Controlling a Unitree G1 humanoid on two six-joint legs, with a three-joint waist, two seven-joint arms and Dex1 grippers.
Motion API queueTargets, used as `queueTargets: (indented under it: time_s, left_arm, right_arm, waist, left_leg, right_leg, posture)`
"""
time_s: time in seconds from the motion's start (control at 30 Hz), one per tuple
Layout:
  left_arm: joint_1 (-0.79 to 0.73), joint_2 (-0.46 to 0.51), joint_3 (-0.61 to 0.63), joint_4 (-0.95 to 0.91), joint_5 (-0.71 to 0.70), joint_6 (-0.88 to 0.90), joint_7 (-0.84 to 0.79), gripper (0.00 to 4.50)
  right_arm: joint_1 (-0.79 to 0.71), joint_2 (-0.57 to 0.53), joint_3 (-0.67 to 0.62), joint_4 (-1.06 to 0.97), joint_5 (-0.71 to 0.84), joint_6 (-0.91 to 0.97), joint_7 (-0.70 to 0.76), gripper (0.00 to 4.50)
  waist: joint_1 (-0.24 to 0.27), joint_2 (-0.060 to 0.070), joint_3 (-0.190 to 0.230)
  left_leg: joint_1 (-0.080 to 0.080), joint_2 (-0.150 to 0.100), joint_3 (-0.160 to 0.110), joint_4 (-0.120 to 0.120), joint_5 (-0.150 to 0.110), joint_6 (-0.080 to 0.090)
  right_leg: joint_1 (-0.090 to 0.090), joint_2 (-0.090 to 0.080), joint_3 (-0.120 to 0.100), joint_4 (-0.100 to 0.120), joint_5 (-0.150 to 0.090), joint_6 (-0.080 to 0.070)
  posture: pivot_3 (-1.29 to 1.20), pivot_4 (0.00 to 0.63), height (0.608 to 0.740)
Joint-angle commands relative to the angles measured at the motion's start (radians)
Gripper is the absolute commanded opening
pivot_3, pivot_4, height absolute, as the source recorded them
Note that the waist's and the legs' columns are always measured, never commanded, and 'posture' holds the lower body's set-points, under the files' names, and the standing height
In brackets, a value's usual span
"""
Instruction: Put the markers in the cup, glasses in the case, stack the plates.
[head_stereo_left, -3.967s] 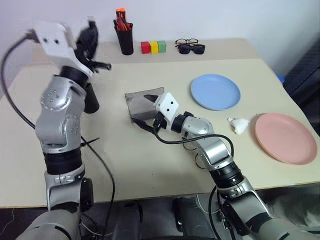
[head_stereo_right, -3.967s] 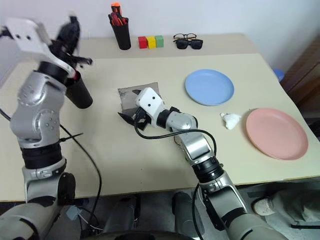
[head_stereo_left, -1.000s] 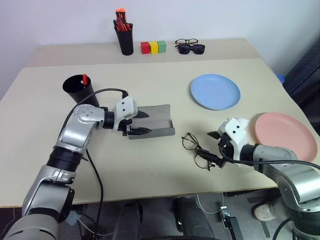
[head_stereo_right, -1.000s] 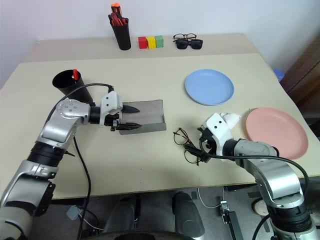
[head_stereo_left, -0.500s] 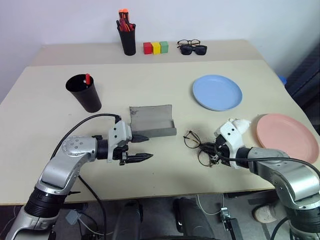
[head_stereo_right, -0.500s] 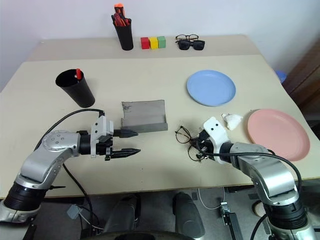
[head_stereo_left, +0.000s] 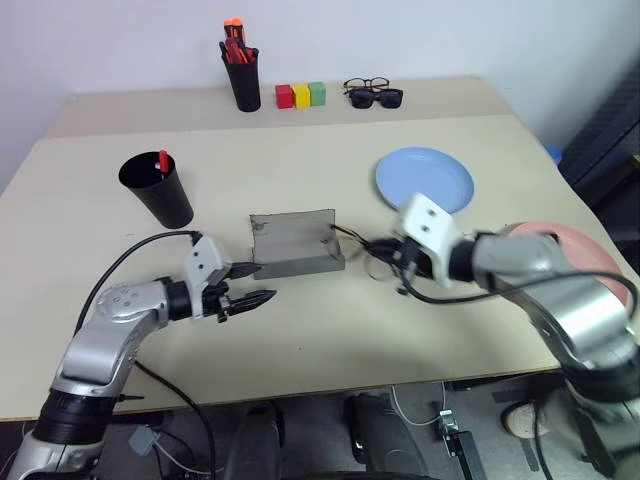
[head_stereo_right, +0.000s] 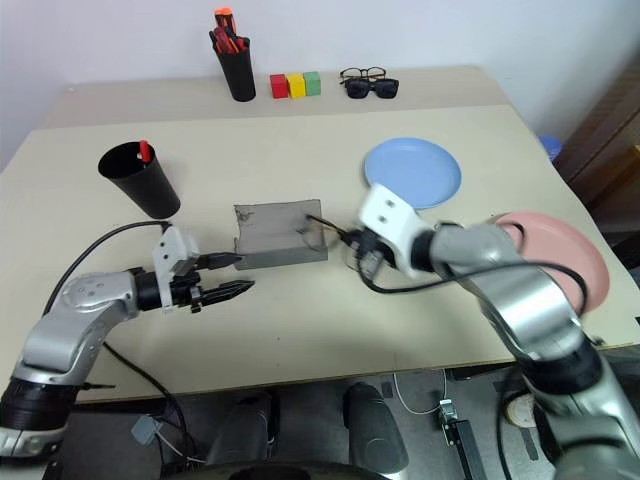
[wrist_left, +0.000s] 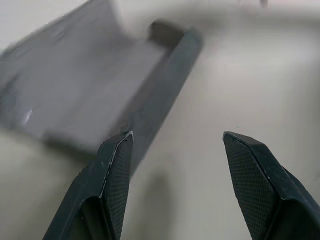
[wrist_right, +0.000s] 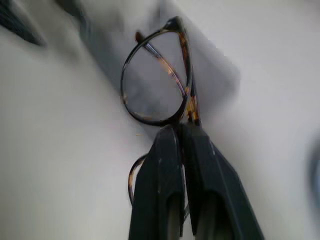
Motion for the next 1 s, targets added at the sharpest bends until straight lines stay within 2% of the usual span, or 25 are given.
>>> queueTargets:
  time_s: [0.03,0.13,0.27,0.37,0.53,0.63,0.77,0.83,0.87,0.93,0.97,1.0]
  left_arm:
    - [0.043,0.020,0.073,-0.028,-0.010,-0.016,0.027,2.94]
    - [0.096,0.028,0.113,-0.057,-0.015,-0.013,0.046,2.94]
    - [0.153,0.026,0.153,-0.127,-0.033,0.009,0.078,2.94]
    - [0.179,0.026,0.168,-0.165,-0.043,0.024,0.097,2.94]
    - [0.187,0.032,0.183,-0.199,-0.059,0.054,0.125,2.94]
    - [0.145,0.030,0.178,-0.185,-0.063,0.063,0.142,2.94]
    - [0.070,0.016,0.175,-0.148,-0.074,0.083,0.165,2.94]
    - [0.003,-0.008,0.174,-0.117,-0.085,0.096,0.190,2.41]
    - [-0.029,-0.018,0.165,-0.103,-0.082,0.088,0.196,2.10]
    - [-0.119,-0.048,0.133,-0.058,-0.064,0.087,0.230,1.14]
    - [-0.196,-0.071,0.098,-0.008,-0.031,0.101,0.268,0.79]
    - [-0.248,-0.086,0.074,0.029,-0.008,0.111,0.294,0.79]
  right_arm:
    - [-0.105,0.086,0.127,0.217,-0.133,-0.191,0.023,0.03]
    - [-0.188,0.175,0.217,0.440,-0.247,-0.385,0.040,0.03]
    - [-0.211,0.233,0.242,0.615,-0.320,-0.518,0.056,0.03]
    - [-0.192,0.232,0.232,0.622,-0.336,-0.534,0.101,0.03]
    - [-0.130,0.221,0.199,0.518,-0.296,-0.473,0.192,0.03]
    - [-0.147,0.254,0.178,0.541,-0.300,-0.447,0.180,0.87]
    - [-0.164,0.283,0.144,0.544,-0.316,-0.432,0.143,2.72]
    - [-0.164,0.288,0.118,0.528,-0.314,-0.427,0.127,3.70]
    - [-0.160,0.288,0.106,0.515,-0.311,-0.429,0.122,3.75]
    - [-0.134,0.279,0.077,0.469,-0.300,-0.452,0.114,3.75]
    - [-0.105,0.268,0.059,0.429,-0.291,-0.460,0.110,3.75]
    - [-0.086,0.262,0.047,0.401,-0.286,-0.462,0.108,3.75]
  waist:
    - [0.005,-0.001,0.000]
    - [0.011,0.000,0.000]
    - [0.022,0.000,0.000]
    - [0.022,0.000,0.000]
    - [0.019,0.000,0.000]
    - [0.016,0.000,0.000]
    - [0.018,0.000,0.000]
    - [0.021,0.000,0.000]
    - [0.022,0.000,0.000]
    - [0.023,0.000,0.000]
    - [0.023,0.000,0.000]
    - [0.031,0.000,0.000]
  left_leg:
    - [0.000,0.000,0.000,0.000,0.000,0.000]
    - [-0.001,-0.001,0.001,0.000,0.000,0.000]
    - [-0.001,-0.001,0.000,0.000,0.000,0.000]
    - [-0.002,-0.001,0.001,0.000,0.000,0.000]
    - [-0.001,-0.001,0.000,0.000,0.000,0.000]
    - [0.000,-0.001,0.000,0.000,0.000,0.000]
    - [0.000,-0.001,0.000,0.000,0.000,0.000]
    - [0.000,-0.001,0.000,0.000,0.000,0.000]
    - [-0.001,-0.001,0.000,0.000,0.000,0.000]
    - [-0.001,-0.001,0.000,0.000,0.000,0.000]
    - [-0.001,-0.001,0.000,0.001,0.000,0.000]
    - [-0.001,-0.001,0.000,0.000,0.000,0.000]
  right_leg:
    - [0.000,0.000,0.000,0.000,0.000,0.000]
    - [-0.001,-0.002,0.000,0.000,0.000,0.000]
    - [-0.001,-0.002,0.000,0.000,0.000,0.000]
    - [-0.001,-0.002,0.000,0.000,0.000,0.000]
    - [-0.001,-0.002,-0.001,0.001,0.000,0.000]
    - [-0.001,-0.001,0.000,0.001,0.000,0.000]
    - [-0.001,-0.001,0.000,0.001,0.000,0.000]
    - [-0.001,-0.001,0.000,0.001,0.000,0.000]
    - [-0.001,-0.002,0.000,0.001,0.000,0.000]
    - [-0.001,-0.002,0.000,0.001,0.001,0.000]
    - [-0.001,-0.002,-0.001,0.001,0.001,0.000]
    - [-0.001,-0.002,-0.001,0.001,0.001,0.000]
  posture:
    - [0.00,0.150,0.740]
    - [0.00,0.150,0.740]
    - [0.00,0.150,0.740]
    - [0.00,0.150,0.740]
    - [0.00,0.150,0.740]
    - [0.00,0.150,0.740]
    - [0.00,0.150,0.740]
    - [0.00,0.150,0.740]
    - [0.00,0.150,0.740]
    - [0.00,0.150,0.740]
    - [0.00,0.150,0.740]
    - [0.00,0.150,0.740]
